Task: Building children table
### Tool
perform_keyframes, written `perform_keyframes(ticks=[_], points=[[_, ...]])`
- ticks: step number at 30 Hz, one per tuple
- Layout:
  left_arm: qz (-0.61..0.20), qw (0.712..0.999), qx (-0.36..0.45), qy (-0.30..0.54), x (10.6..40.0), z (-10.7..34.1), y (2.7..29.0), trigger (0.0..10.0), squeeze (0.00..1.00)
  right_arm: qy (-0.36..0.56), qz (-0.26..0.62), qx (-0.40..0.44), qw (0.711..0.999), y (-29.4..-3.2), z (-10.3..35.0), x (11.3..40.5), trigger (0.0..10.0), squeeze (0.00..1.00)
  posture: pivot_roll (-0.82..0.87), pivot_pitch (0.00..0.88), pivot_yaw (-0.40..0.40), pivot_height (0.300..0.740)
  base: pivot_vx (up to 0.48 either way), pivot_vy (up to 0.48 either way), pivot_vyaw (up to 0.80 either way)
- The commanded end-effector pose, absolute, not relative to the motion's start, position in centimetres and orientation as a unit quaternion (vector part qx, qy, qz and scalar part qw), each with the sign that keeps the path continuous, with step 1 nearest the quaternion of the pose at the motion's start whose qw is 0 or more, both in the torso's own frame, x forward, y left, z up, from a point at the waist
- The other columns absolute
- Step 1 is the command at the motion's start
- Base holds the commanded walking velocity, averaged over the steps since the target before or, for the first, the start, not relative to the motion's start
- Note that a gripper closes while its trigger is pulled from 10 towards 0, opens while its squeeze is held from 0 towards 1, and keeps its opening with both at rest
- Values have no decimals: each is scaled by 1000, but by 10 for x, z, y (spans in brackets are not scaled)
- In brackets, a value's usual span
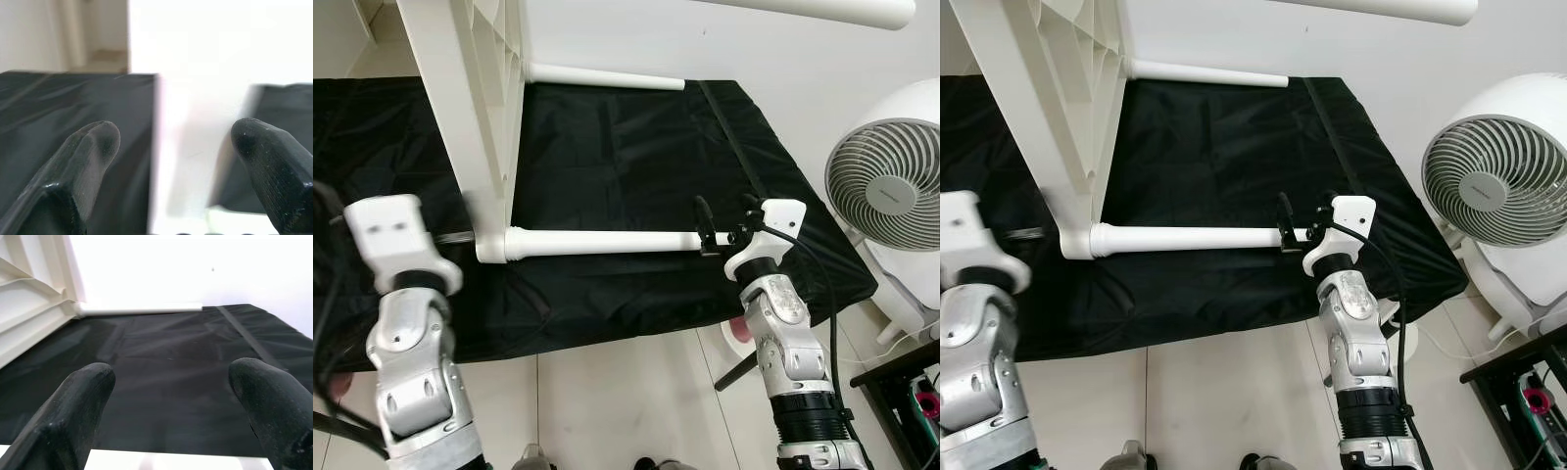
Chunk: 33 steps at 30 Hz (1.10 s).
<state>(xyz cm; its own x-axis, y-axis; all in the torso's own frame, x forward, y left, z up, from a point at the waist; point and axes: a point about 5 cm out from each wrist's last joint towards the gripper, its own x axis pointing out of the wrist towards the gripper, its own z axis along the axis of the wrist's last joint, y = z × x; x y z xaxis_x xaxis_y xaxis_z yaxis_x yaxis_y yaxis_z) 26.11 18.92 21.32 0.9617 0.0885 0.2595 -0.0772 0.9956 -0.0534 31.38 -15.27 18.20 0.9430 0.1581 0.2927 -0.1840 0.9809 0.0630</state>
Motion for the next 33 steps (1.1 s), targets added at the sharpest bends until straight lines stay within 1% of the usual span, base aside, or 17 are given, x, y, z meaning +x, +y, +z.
perform_keyframes(ticks=[1,2,7,8,13,14,19,21,22,30,33], points=[[28,993,-81,-80,248,182,168,10000,0,-143,85,33,986,-157,180,314,10000,0,192,108,-58,740,0,0,0],[14,995,-64,-81,249,181,171,10000,0,-143,86,26,986,-160,181,315,10000,0,192,106,-58,740,0,0,0],[-8,997,-46,-67,250,177,175,10000,0,-140,93,9,986,-165,180,316,10000,0,192,106,-58,740,0,0,0],[-14,997,-28,-64,251,176,177,10000,0,-138,95,3,986,-167,180,316,10000,0,193,106,-57,740,0,0,0],[4,998,5,-65,253,173,186,10000,0,-139,88,-8,986,-172,182,319,10000,0,187,101,-55,740,0,0,0],[9,998,25,-64,253,169,188,10000,0,-140,80,-6,987,-174,182,319,10000,0,188,101,-56,740,0,0,0],[13,998,31,-58,252,166,188,10000,0,-139,79,-6,987,-174,180,319,10000,0,187,100,-55,740,0,0,0],[28,998,28,-55,254,165,191,10000,0,-138,82,-4,987,-171,179,318,10000,0,186,98,-56,740,0,0,0],[20,998,15,-58,255,165,189,10000,1000,-138,84,-3,987,-170,178,318,10000,0,188,99,-58,740,0,0,0],[9,997,24,-68,261,167,185,10000,1000,-141,83,-3,986,-171,179,319,10000,0,182,97,-55,740,0,0,0],[18,997,30,-71,266,169,185,10000,1000,-143,79,-3,987,-173,180,319,10000,0,181,96,-54,740,0,0,0]])
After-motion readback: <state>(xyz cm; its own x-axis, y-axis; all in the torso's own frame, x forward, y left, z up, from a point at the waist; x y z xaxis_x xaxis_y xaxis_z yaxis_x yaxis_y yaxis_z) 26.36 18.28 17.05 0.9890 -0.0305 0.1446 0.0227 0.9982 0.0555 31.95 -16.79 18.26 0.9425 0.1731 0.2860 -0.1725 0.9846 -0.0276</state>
